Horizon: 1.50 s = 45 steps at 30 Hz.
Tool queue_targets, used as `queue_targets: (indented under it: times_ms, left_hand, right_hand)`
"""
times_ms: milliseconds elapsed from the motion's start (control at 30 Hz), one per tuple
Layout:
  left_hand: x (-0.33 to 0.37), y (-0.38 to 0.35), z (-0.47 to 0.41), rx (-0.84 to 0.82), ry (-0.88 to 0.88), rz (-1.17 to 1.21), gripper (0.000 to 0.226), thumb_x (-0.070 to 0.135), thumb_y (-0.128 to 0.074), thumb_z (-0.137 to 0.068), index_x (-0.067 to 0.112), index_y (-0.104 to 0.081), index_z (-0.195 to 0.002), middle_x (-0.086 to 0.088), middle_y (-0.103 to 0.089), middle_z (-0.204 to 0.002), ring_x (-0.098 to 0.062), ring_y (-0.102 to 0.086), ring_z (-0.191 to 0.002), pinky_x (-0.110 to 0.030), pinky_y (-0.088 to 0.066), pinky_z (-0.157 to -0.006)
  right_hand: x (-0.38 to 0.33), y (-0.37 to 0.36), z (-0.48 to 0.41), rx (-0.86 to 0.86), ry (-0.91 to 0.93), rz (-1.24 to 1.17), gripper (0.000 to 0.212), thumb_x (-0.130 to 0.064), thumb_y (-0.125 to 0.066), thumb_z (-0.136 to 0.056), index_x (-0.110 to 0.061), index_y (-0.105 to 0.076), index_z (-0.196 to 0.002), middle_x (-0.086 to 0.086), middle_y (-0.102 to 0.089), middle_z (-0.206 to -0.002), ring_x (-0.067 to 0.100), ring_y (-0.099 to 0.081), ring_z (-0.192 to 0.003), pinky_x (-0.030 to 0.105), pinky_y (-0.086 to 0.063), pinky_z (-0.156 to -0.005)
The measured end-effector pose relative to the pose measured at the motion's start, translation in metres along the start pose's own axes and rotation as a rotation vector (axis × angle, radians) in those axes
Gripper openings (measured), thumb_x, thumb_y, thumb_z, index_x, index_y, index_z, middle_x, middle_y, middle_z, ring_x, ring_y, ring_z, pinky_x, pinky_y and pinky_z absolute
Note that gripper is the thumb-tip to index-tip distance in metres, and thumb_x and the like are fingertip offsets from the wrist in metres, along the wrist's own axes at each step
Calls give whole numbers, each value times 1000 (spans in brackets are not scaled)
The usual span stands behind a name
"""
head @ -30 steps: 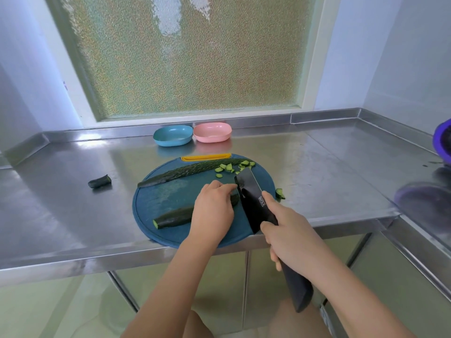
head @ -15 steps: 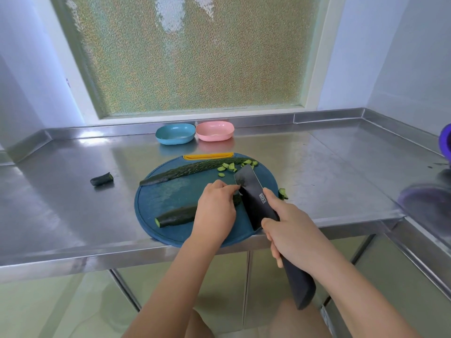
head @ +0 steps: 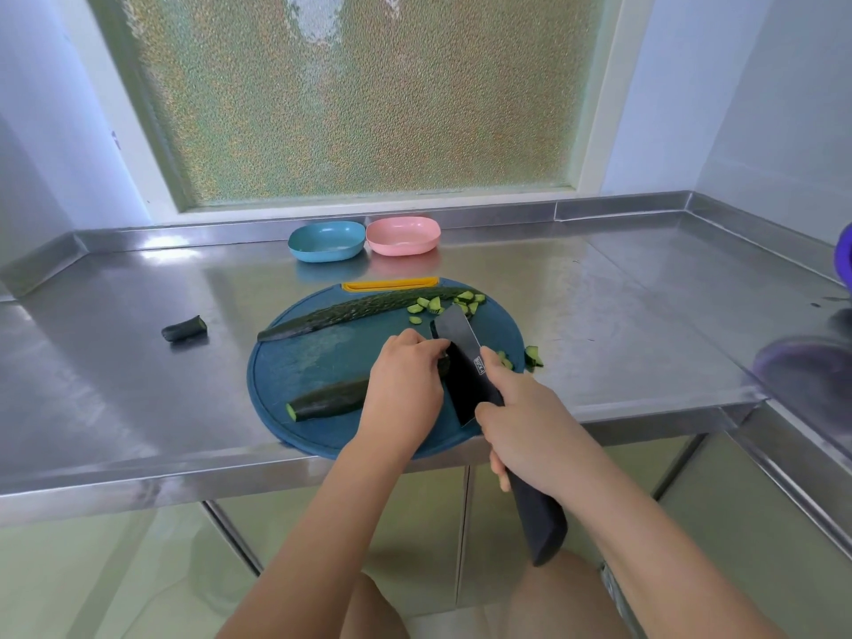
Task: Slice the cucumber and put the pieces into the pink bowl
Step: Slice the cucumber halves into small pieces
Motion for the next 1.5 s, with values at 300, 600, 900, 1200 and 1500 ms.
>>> queue_targets:
  times_ms: [300,600,900,1200,1500]
  left_hand:
    - [1,2,2,17,8,10,33,8,-42,-97,17,-63,-120,-6,-59,-106,-21,-50,-102,-26,-39,-82]
    - [1,0,1,17,10,19,32,6,-43,-96,16,-64,-118,-8,-60,-104,-23,-51,-101,-28,-40,-81]
    - [0,0,1,36,-1,24,30,9,-43,-97,15,-63,-118,-8,-61,-104,-22,-51,-99,-26,-39,-80]
    - [0,0,2,28,-4,-10,30,11,-40,-98,15,-61,-120,-6,-60,-109,-20,-50,-102,-23,-36,-80]
    - [1,0,1,15,1,-12,31,9,-40,-97,15,-60,-120,-8,-59,-109,-21,-50,-102,-26,-38,-81]
  right_hand:
    - [9,1,19,47,16,21,68,-14,-35,-98,-42,-2,-151,6,-57,-72,6,-49,-33,23,-53,-50]
    - [6,5,21,49,19,-184,73,-6,-35,-91,-45,-14,-149,4,-55,-61,16,-50,-38,27,-53,-52]
    - [6,6,21,46,43,-224,72,-7,-36,-92,-44,-12,-149,3,-54,-56,17,-50,-40,27,-49,-50]
    - [5,-1,19,56,26,-131,69,-10,-35,-95,-45,-9,-150,-1,-51,-76,9,-49,-34,28,-54,-51]
    - [-4,8,14,-2,-20,42,71,-11,-34,-94,-39,-4,-152,8,-58,-85,11,-53,-42,27,-56,-59]
Point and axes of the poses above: each hand's wrist, its own z-axis away from the middle knuckle, its own y-axis out of the back of the hand, x = y × z, the point moved 1 cm from there along -z, towards the middle knuckle
